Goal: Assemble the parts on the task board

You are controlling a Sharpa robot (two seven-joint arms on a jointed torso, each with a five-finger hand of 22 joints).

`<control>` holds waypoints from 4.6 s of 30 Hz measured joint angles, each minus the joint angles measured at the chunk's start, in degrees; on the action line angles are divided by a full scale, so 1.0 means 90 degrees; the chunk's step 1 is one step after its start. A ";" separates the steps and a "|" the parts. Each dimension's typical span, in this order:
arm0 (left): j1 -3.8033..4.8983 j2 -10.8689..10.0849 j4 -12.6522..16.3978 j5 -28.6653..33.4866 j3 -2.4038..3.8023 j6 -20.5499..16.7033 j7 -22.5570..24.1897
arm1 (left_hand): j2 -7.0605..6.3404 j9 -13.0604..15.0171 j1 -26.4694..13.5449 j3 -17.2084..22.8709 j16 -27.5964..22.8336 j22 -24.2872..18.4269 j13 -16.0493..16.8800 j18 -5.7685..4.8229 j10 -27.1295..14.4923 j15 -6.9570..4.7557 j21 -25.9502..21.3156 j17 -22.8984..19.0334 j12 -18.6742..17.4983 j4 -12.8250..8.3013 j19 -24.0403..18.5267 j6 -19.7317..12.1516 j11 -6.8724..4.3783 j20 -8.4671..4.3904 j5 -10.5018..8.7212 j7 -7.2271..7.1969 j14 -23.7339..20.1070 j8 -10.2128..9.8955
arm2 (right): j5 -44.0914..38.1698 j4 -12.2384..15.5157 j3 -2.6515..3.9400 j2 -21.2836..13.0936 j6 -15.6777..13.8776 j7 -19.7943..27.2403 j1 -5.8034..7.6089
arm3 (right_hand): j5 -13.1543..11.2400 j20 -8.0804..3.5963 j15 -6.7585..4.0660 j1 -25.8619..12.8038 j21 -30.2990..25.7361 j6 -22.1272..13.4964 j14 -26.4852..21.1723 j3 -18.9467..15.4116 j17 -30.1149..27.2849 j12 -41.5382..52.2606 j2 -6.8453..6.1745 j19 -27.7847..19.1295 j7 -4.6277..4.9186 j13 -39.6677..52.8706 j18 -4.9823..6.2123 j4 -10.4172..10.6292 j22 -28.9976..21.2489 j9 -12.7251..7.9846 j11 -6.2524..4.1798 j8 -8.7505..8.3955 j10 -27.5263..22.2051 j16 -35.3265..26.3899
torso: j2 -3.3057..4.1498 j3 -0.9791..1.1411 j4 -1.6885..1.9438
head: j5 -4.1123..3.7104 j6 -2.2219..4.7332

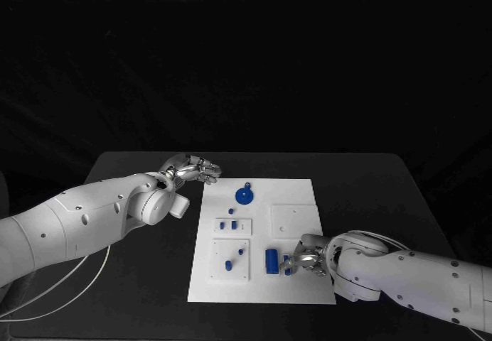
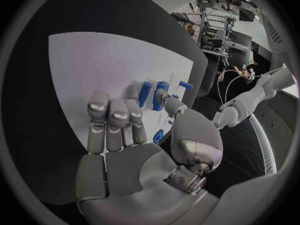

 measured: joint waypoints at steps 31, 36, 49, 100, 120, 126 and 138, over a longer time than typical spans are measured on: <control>0.0000 -0.0023 -0.0001 0.0000 -0.0001 0.0005 -0.0015 | 0.0000 -0.0004 0.0000 0.0000 -0.0022 0.0010 -0.0004 0.0000 0.0000 0.0000 -0.0025 0.0011 0.0000 0.0000 0.0000 0.0000 0.0000 0.0000 0.0000 0.0000 0.0000 0.0000 | 0.0261 0.0021 -0.0002 -0.0174 0.0239 0.0340 -0.0022 | -0.0001 -0.0074 -0.0018 0.1192 -0.0001 -0.0056 -0.0020 -0.0687 0.0001 -0.0109 0.0290 -0.0041 0.0029 -0.0039 0.0004 -0.0946 -0.0001 -0.0011 0.0022 -0.0001 -0.0136 -0.0027 | 0.0000 0.0005 -0.0004 | 0.0033 -0.0004; 0.0000 -0.0022 -0.0002 0.0000 -0.0001 0.0006 -0.0016 | 0.0000 -0.0004 0.0000 0.0000 -0.0021 0.0010 -0.0004 0.0000 0.0000 0.0000 -0.0025 0.0011 0.0000 0.0000 0.0000 0.0000 0.0000 0.0000 0.0000 0.0000 0.0000 0.0000 | 0.0256 0.0009 -0.0002 -0.0153 0.0240 0.0334 -0.0022 | -0.0001 -0.0073 -0.0017 0.1230 -0.0017 -0.0066 -0.0020 -0.0653 0.0001 -0.0109 0.0570 -0.0042 0.0019 -0.0032 0.0004 -0.0912 -0.0001 -0.0013 0.0022 -0.0001 -0.0136 -0.0027 | 0.0000 0.0004 -0.0004 | 0.0024 -0.0007; -0.0001 -0.0022 -0.0003 0.0000 -0.0001 0.0010 -0.0018 | 0.0000 -0.0004 0.0000 -0.0014 -0.0021 0.0008 -0.0009 -0.0001 0.0000 0.0000 -0.0025 0.0017 0.0000 0.0014 0.0000 0.0000 0.0000 0.0000 0.0000 0.0000 0.0000 0.0000 | 0.0242 -0.0154 0.0009 -0.0001 0.0230 0.0308 -0.0051 | -0.0001 -0.0047 -0.0007 0.1158 -0.0024 -0.0059 -0.0009 -0.0011 0.0001 -0.0108 0.0807 -0.0067 0.0009 -0.0002 0.0004 -0.0433 -0.0001 -0.0036 -0.0002 0.0000 -0.0112 -0.0050 | 0.0000 0.0002 0.0000 | 0.0018 -0.0035; 0.0006 -0.0022 -0.0166 0.0314 -0.0003 -0.0124 0.0145 | 0.0000 -0.0008 0.0000 -0.0013 -0.0075 0.0034 -0.0012 -0.0001 0.0000 0.0022 -0.0051 0.0074 0.0000 0.0013 0.0000 0.0000 0.0000 0.0000 0.0000 0.0000 0.0022 0.0031 | 0.2683 -0.1664 0.0257 -0.0034 0.0068 0.2447 0.0773 | 0.1369 0.0134 0.0197 0.1143 -0.0606 -0.0812 -0.0510 -0.1408 -0.0211 -0.0770 0.0317 -0.0642 0.0264 -0.0508 0.0102 -0.0981 -0.0030 -0.0111 0.0291 -0.0279 -0.1141 -0.0558 | -0.0066 -0.0002 -0.0053 | -0.0038 0.0424; 0.0291 0.0217 -0.0855 0.1631 0.0017 -0.0024 0.0833 | -0.0272 -0.0151 -0.0272 -0.0158 -0.0839 -0.0019 -0.0232 -0.0187 -0.0930 0.0194 -0.0630 -0.0040 -0.0063 0.0204 -0.0720 -0.0662 -0.0038 0.0236 -0.0050 -0.0230 -0.0926 -0.0259 | 0.4863 -0.3958 0.1025 0.1165 -0.0045 0.4538 0.0887 | 0.1056 0.1513 0.1776 0.1788 -0.4603 -0.1869 -0.3460 -0.1272 -0.3122 -0.5607 0.0748 -0.4291 0.0571 -0.5727 -0.0343 -0.0961 -0.1888 -0.0327 0.1203 -0.0466 -0.2688 -0.5276 | -0.0315 0.0120 -0.0106 | 0.0107 0.0848; 0.0275 0.0215 -0.0838 0.1704 0.0016 -0.0032 0.0873 | 0.0146 -0.1276 -0.1744 -0.1566 -0.1965 -0.1016 -0.0388 -0.0187 -0.3552 -0.0216 -0.1863 -0.0719 -0.0244 0.0693 -0.1925 -0.2608 -0.0397 0.0077 -0.0197 -0.0576 -0.2765 -0.0952 | 0.4943 -0.3943 0.1059 0.1183 -0.0054 0.4613 0.0886 | 0.0508 0.1114 0.1402 -0.0557 -0.5651 -0.3877 -0.5403 -0.2590 -0.4473 -0.6609 0.0950 -0.5689 0.0144 -0.6961 -0.0735 -0.0245 -0.4298 -0.1779 0.0785 -0.0900 -0.4629 -0.6431 | -0.0328 0.0133 -0.0098 | 0.0109 0.0870; -0.0314 -0.0087 0.0589 0.1718 0.0276 -0.0827 0.1103 | 0.0751 -0.2775 -0.6235 -0.3431 -0.3407 -0.6362 -0.0605 -0.0185 -0.6827 -0.0761 -0.3419 -0.1622 -0.0416 0.1234 -0.3406 -0.5071 -0.0837 -0.0174 -0.0335 -0.0998 -0.5109 -0.1848 | 0.5389 -0.2477 0.0975 0.0712 -0.0869 0.4906 0.0636 | -0.0174 0.0483 0.0892 -0.3654 -0.6784 -0.6437 -0.7934 -0.4213 -0.5950 -0.7556 0.1119 -0.7496 -0.0408 -0.7938 -0.1142 0.0717 -0.7761 -0.3594 0.0282 -0.1522 -0.7392 -0.7720 | -0.0794 0.0093 -0.0066 | -0.0021 0.0753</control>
